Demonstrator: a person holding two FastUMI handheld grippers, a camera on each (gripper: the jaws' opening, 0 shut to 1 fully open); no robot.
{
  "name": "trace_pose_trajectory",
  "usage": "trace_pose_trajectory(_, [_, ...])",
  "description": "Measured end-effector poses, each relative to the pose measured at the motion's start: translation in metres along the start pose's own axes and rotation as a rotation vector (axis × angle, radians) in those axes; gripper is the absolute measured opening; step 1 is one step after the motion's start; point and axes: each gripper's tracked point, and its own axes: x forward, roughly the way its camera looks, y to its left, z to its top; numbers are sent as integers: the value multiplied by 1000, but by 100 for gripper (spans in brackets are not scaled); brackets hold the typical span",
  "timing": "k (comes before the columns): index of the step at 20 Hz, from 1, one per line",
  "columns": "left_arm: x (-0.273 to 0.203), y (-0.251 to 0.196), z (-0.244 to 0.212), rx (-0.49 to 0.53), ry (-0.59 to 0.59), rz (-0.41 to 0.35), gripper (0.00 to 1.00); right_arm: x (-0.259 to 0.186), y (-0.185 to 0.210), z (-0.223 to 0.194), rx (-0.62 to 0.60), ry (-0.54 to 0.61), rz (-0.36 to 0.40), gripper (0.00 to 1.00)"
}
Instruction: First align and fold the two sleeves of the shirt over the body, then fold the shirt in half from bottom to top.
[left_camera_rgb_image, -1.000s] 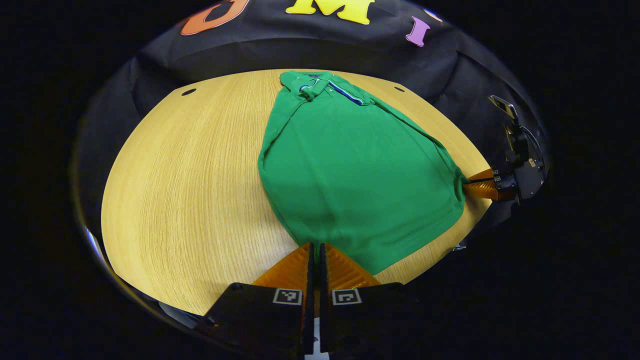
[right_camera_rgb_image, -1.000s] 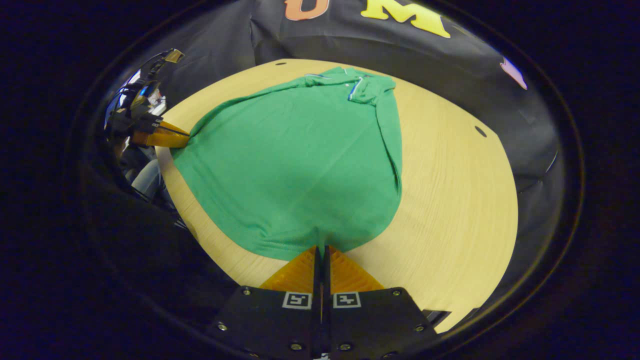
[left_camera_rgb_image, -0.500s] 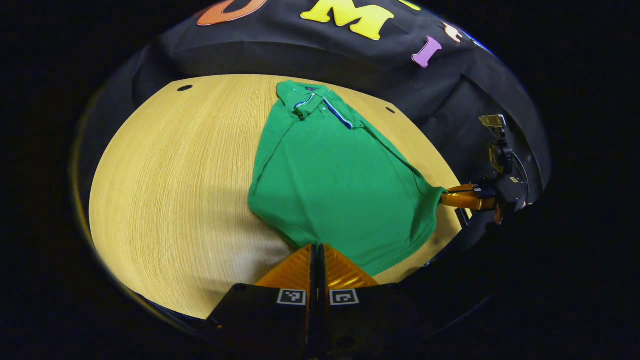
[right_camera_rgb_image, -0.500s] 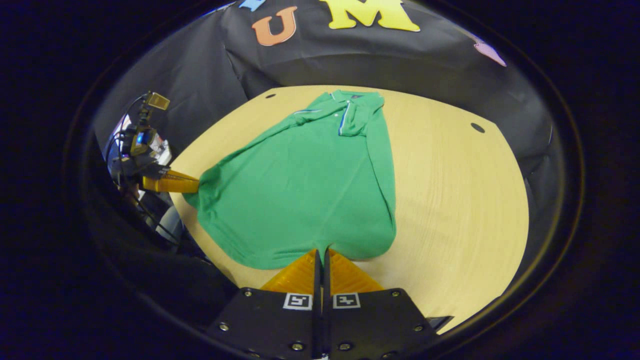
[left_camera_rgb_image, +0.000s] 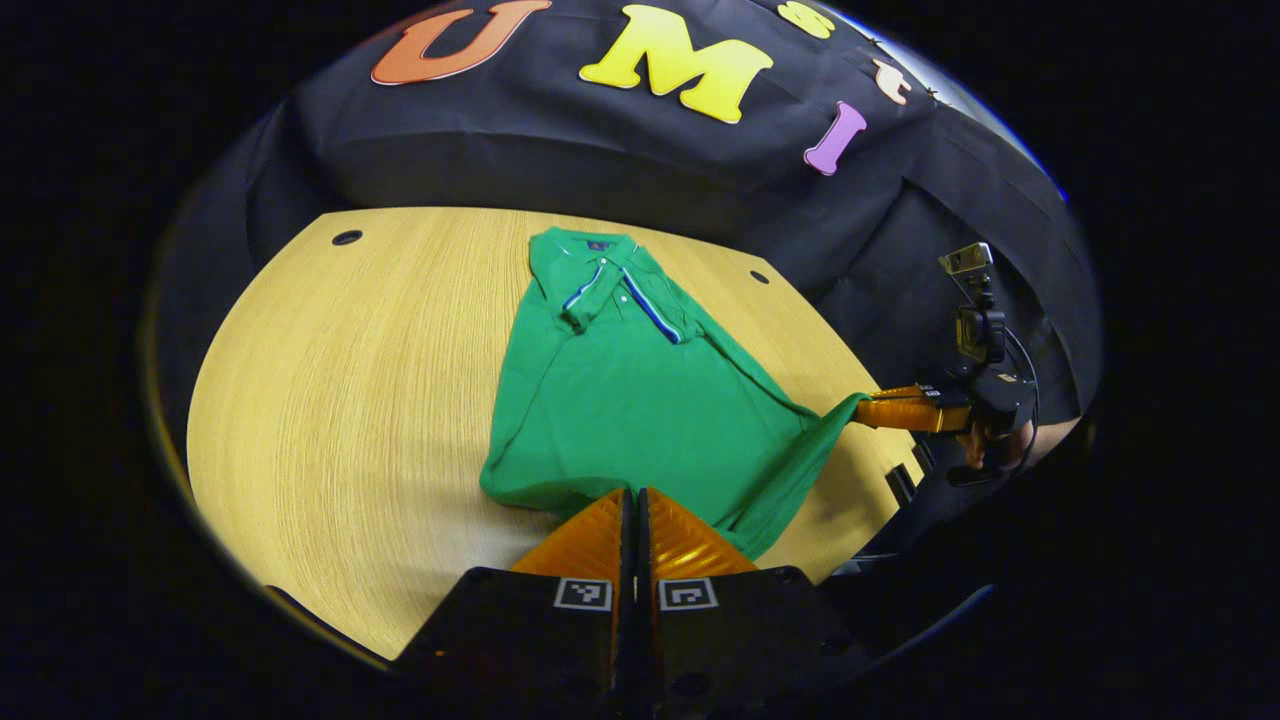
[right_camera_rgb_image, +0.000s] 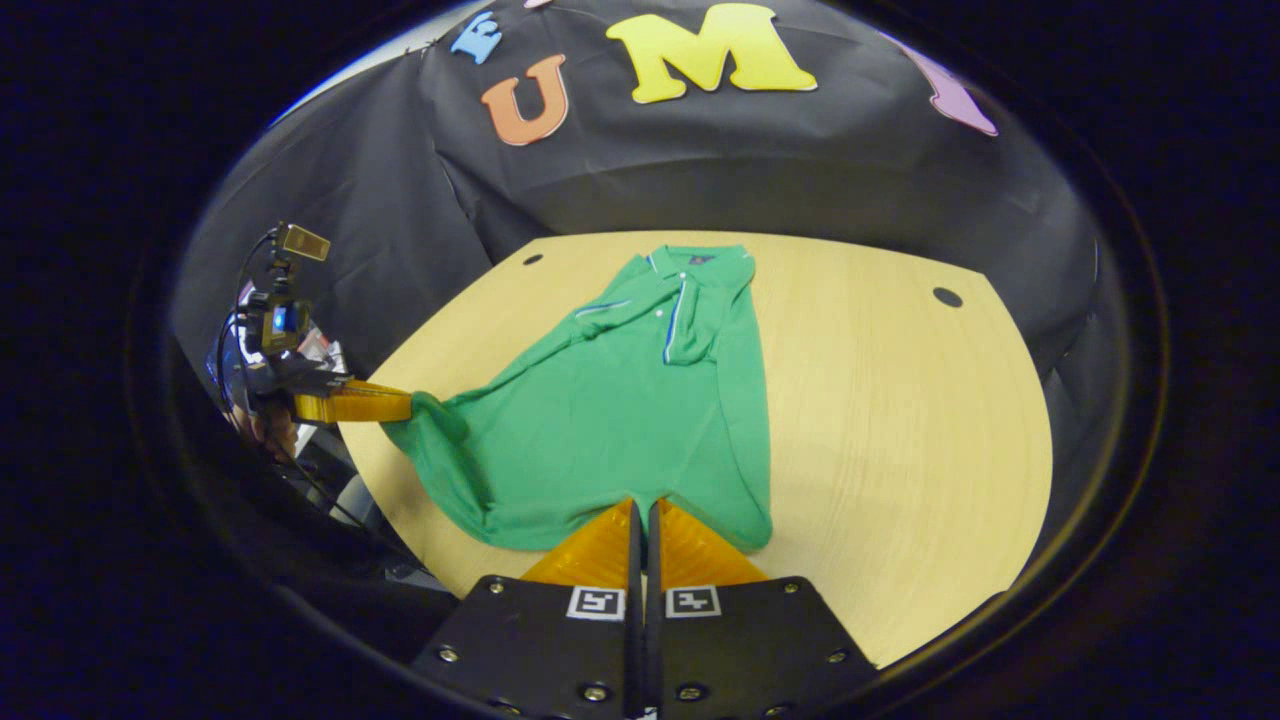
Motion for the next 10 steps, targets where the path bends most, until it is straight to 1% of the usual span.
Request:
trace_pose_trajectory(3, [9, -4, 23, 5, -35, -11, 3, 3, -4, 29, -3, -40, 5, 1])
trace_pose_trajectory(5, [14, -3, 32, 14, -46, -3, 3, 6, -6, 41, -2, -54, 6, 1])
trace_pose_trajectory(9, [17, -6, 63, -13, -100, 0, 3, 12, -12, 71, -2, -89, 16, 0])
trace_pose_trajectory(10, [19, -4, 70, -12, -110, 4, 3, 14, -14, 78, 2, -98, 16, 4])
